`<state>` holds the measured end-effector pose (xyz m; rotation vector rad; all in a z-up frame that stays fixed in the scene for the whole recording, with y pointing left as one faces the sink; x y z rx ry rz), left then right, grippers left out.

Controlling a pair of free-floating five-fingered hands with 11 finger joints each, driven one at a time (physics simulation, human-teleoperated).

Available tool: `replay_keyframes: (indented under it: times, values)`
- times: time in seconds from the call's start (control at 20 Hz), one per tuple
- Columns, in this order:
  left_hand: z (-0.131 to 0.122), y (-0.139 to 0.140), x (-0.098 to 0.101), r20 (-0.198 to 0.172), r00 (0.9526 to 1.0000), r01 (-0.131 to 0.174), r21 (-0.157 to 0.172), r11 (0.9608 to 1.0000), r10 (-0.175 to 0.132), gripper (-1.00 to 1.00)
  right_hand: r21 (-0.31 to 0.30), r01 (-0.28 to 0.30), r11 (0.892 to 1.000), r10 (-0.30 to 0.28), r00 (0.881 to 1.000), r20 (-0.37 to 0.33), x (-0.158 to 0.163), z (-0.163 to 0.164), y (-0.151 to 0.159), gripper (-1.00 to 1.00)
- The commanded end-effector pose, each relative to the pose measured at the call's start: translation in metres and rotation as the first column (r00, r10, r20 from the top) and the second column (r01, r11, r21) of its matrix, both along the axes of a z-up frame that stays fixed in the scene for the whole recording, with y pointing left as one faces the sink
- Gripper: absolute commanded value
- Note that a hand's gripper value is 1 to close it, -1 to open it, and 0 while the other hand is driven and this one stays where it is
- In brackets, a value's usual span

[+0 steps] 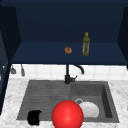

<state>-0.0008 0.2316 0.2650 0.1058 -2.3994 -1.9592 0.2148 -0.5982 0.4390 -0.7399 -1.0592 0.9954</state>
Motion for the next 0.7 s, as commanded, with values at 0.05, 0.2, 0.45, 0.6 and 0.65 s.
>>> replay_keyframes:
  times: [0.05,0.2,0.45,0.6,0.65]
  values:
    - [0.0,0.0,0.0,0.0,1.0,0.0,0.0,1.0,0.0,0.0,-0.029,0.001,1.0,-0.002,0.999,-0.046,-0.013,0.01,0.038,-1.0]
    - [0.0,0.0,0.0,0.0,1.0,0.0,0.0,1.0,0.0,0.0,-0.059,0.0,0.998,-0.004,0.998,-0.067,-0.021,0.033,0.056,-1.0]
    - [0.0,0.0,0.0,0.0,1.0,0.0,0.0,1.0,0.0,0.0,-0.018,-0.01,1.0,0.008,0.997,-0.072,-0.058,0.07,0.072,-1.0]
    - [0.0,0.0,0.0,0.0,1.0,0.0,0.0,1.0,0.0,0.0,0.009,-0.021,1.0,0.021,0.997,-0.068,-0.08,0.095,0.076,-1.0]
    - [0.0,0.0,0.0,0.0,1.0,0.0,0.0,1.0,0.0,0.0,0.017,-0.024,1.0,0.025,0.997,-0.067,-0.088,0.103,0.077,-1.0]
